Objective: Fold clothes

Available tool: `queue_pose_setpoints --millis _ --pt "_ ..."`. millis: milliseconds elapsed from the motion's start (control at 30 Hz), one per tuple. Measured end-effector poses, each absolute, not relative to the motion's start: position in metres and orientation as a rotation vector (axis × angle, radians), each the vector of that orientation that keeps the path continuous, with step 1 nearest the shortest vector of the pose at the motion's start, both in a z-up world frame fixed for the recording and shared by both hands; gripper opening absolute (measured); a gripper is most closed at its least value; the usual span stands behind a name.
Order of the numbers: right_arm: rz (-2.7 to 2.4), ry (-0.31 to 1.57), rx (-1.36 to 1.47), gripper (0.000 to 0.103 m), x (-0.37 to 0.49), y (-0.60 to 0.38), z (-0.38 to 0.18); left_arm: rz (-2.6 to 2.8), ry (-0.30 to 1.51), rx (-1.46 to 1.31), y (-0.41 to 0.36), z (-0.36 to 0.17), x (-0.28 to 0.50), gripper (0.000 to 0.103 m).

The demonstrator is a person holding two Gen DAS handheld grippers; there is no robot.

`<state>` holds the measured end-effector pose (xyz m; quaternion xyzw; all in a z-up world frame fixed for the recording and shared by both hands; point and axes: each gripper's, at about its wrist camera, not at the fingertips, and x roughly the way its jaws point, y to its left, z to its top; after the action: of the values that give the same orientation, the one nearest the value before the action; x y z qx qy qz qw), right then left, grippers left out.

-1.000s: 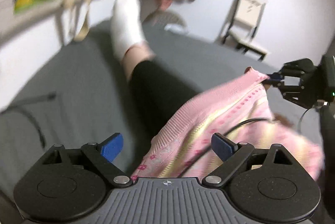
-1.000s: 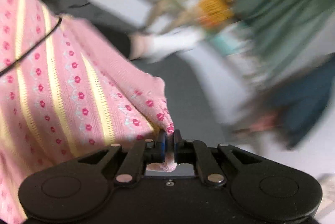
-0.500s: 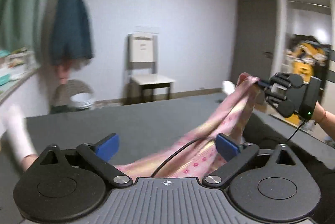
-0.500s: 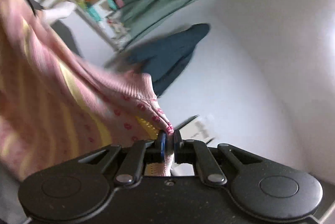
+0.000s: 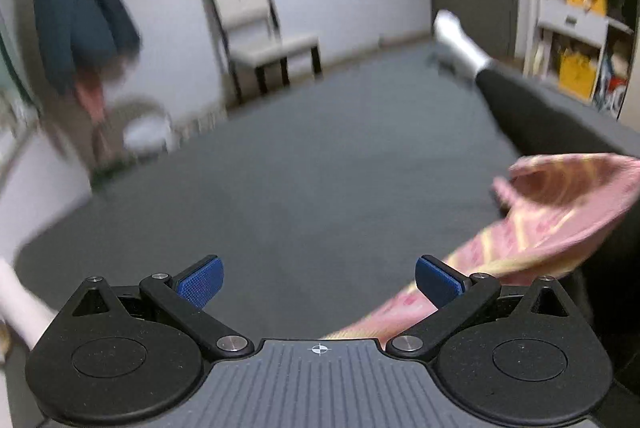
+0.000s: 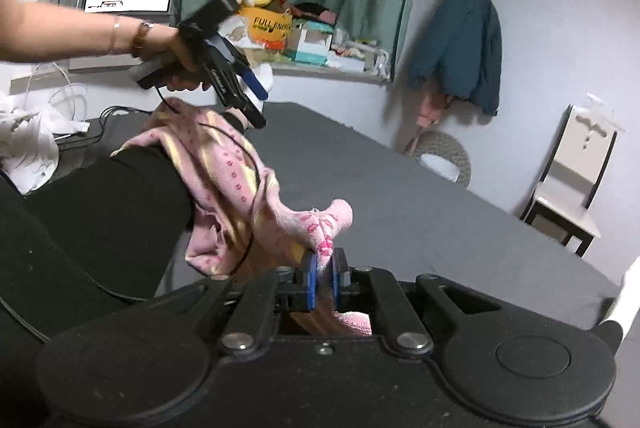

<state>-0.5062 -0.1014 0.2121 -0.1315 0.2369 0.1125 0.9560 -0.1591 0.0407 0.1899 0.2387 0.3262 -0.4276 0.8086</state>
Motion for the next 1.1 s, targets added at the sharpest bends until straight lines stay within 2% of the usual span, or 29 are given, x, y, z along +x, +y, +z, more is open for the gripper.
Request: queue_pose_setpoints --millis 67,100,133,167,200,267,333,400,700,800,967,1100 --pt "0.239 0.491 -0.246 0.008 -0.509 -0.108 0.210 -0.955 0.786 0.560 0.041 0.176 -0.150 0.101" --pt "0.247 0.496 -0.226 0.008 -0.504 -0.107 0.210 -0.962 0.815 0.592 0.040 0.169 -0.148 0.091" --pt "0.255 0.500 -0.204 0.008 -0.498 -0.102 0.212 -0.963 0.840 0.618 0.039 0.163 -0.147 0.070" --pt "0.263 0.505 -0.184 0.008 -0.493 -0.100 0.211 -0.952 0.876 0.629 0.040 0.158 -0.145 0.057" --pt "0.270 0.511 -0.165 0.008 -0.490 -0.101 0.209 -0.931 0.918 0.617 0.042 0.153 -0.141 0.036" --pt "0.282 0.519 -0.155 0.008 -0.480 -0.097 0.205 -0.911 0.956 0.584 0.050 0.146 -0.138 0.029" --pt "0.293 0.519 -0.151 0.008 -0.476 -0.096 0.204 -0.908 0.943 0.533 0.062 0.148 -0.144 0.009" --pt "0.300 0.513 -0.133 0.008 -0.474 -0.098 0.204 -0.897 0.908 0.473 0.076 0.157 -0.154 0.004" --pt "0.347 0.476 -0.083 0.009 -0.475 -0.105 0.205 -0.862 0.802 0.408 0.129 0.198 -0.250 0.003" --pt "0.364 0.479 -0.059 0.009 -0.478 -0.105 0.202 -0.850 0.826 0.381 0.149 0.205 -0.287 0.002" --pt "0.387 0.506 -0.071 0.009 -0.477 -0.100 0.197 -0.837 0.906 0.335 0.168 0.181 -0.316 0.002" --pt "0.367 0.507 -0.108 0.010 -0.483 -0.095 0.200 -0.837 0.864 0.357 0.167 0.176 -0.333 0.003"
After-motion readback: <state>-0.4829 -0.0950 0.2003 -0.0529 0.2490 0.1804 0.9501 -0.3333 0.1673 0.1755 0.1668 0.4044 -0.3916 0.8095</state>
